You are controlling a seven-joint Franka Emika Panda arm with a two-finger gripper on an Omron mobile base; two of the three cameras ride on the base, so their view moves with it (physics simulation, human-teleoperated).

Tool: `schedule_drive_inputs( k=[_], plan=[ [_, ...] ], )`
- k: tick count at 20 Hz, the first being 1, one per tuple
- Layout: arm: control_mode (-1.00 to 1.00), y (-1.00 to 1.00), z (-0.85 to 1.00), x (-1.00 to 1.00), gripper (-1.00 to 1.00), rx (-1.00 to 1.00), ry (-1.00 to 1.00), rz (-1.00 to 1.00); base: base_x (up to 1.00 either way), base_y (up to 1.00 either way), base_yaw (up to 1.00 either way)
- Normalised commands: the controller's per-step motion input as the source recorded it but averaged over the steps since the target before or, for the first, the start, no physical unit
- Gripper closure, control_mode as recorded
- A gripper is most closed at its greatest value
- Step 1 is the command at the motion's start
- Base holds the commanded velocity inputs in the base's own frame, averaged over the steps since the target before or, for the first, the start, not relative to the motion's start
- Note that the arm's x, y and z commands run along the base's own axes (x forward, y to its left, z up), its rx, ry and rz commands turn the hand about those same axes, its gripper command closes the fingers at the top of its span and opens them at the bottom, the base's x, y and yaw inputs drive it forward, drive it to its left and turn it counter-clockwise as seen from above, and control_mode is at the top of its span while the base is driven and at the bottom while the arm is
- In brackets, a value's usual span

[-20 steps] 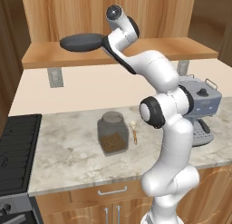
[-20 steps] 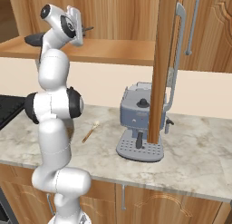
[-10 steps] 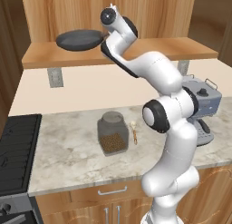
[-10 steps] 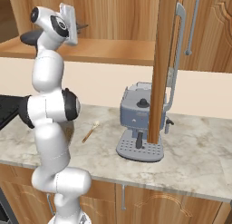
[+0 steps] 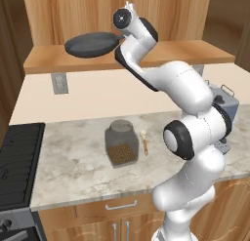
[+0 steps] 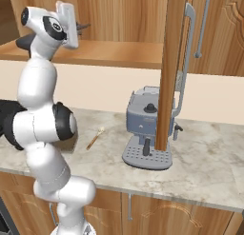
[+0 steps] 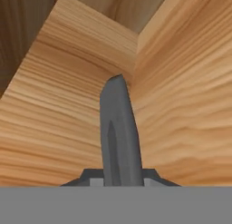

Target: Pick the pan from the cabinet and place it on the stove. Then turn on the stove burner for the pan.

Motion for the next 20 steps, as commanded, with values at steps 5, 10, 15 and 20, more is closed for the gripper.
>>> schedule_drive_inputs(
  k=[5,10,15,20],
  plan=[
    [-1.00,0.00,-0.19,-0.95,1.00,0.08,-0.15,-0.10,0.00,0.00,0.00],
    [-1.00,-0.01,-0.17,-1.00,1.00,0.07,-0.17,-0.07,0.00,0.00,0.00],
    [-1.00,-0.08,-0.11,-1.00,1.00,0.10,-0.08,-0.06,0.00,0.00,0.00],
    [-1.00,-0.12,-0.15,-1.00,1.00,0.08,-0.05,-0.05,0.00,0.00,0.00]
  ],
)
